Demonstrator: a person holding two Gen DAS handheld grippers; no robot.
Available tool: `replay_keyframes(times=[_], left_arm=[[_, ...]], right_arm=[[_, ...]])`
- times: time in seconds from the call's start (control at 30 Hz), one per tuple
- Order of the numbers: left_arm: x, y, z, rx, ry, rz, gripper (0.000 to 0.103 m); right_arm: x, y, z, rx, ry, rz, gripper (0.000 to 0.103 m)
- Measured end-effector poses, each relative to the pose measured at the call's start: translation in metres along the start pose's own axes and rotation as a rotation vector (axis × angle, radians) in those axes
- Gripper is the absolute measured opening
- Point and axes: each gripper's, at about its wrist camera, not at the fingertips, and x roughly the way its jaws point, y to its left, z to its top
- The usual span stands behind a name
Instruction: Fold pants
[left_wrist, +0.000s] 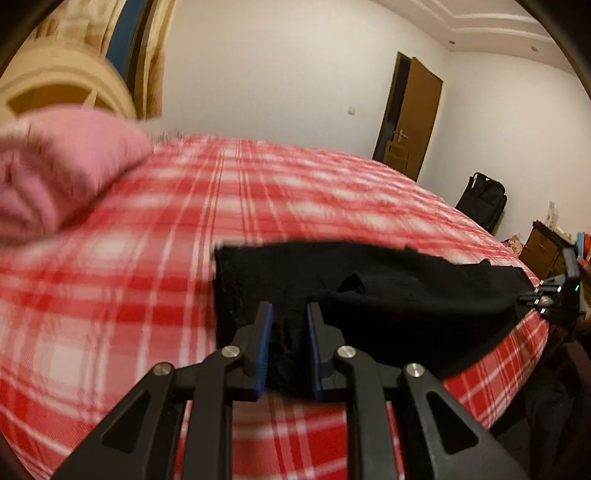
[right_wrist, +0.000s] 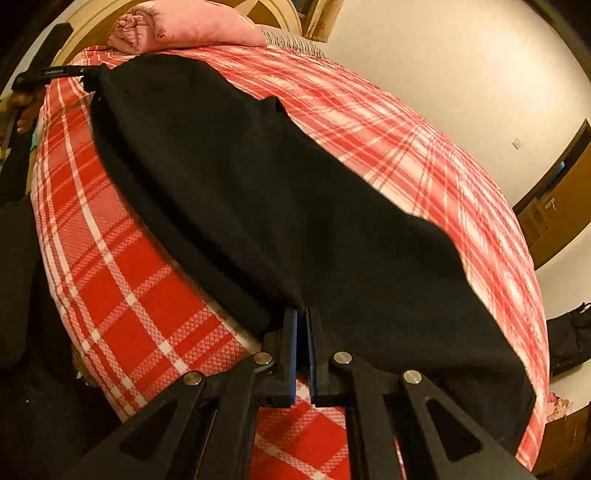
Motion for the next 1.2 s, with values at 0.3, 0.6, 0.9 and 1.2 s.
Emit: replay_keyframes(times=[0.3,0.6,0.9,1.2], left_arm=[[0.001,0.001,-0.018,0.018,0.029,0.053,0.057],[-0.016,0.011,-0.037,0.378,0.143,0.325,0.082],[-0.052,0.039,-0.004,-0.015,-0.115,0.176,0.082],[0.034,-0.028,0.006,0.059,-0.018,0.032,0.082]], right_arm=[[0.003,-0.004,0.001,-0.019,0.031,0.012,0.014],[-0.042,-0.023,0.026,0.079,-0.060,0.218,0.050],[0.018,-0.050,0.135,0.340,-0.124,0.390,0.050],[0.142,-0.047,0.208,0.562,0.012,0.559,0.047]])
